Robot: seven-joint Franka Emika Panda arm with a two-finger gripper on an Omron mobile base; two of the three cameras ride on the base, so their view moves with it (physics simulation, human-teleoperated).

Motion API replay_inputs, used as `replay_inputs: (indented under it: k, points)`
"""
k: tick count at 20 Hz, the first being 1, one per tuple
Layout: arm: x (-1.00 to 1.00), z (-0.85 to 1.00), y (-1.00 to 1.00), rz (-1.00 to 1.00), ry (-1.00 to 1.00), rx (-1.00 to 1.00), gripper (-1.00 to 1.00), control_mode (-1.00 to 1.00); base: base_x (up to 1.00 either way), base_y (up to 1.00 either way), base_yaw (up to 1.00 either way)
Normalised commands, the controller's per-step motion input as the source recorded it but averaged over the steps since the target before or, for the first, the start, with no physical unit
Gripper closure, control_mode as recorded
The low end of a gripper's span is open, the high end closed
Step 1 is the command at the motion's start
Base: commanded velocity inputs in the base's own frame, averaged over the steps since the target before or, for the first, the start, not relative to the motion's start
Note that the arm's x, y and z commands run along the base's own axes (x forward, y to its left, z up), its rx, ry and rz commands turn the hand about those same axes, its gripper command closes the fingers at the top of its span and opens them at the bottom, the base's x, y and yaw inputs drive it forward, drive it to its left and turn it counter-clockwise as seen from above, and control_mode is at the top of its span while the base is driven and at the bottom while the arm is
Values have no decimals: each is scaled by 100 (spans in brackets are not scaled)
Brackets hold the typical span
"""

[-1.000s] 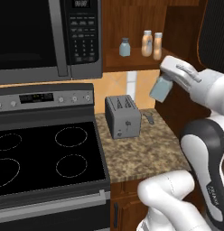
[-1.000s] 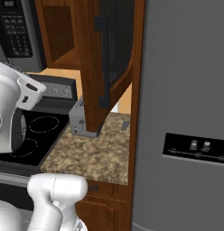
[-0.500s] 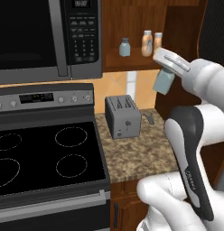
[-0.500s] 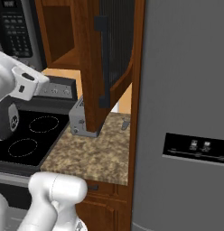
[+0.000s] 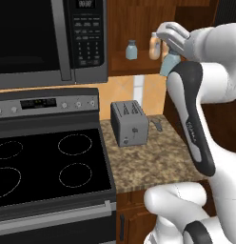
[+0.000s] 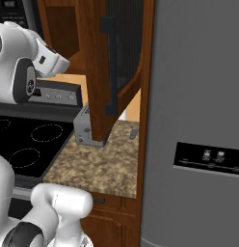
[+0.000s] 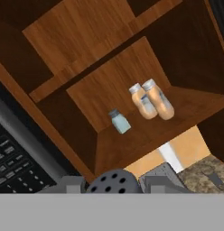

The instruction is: Put the shaker and condiment bottle from the counter next to their counterparts in the cabinet.

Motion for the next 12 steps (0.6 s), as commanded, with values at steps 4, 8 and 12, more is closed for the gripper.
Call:
replay_inputs:
  k: [4, 8, 12]
  points:
    - [2, -17, 0, 0, -6, -3, 100, -100, 0, 0, 0]
    - [0, -61, 0, 0, -19, -15, 100, -100, 0, 0, 0]
    - [7, -63, 0, 0, -18, -13, 100, -100, 0, 0, 0]
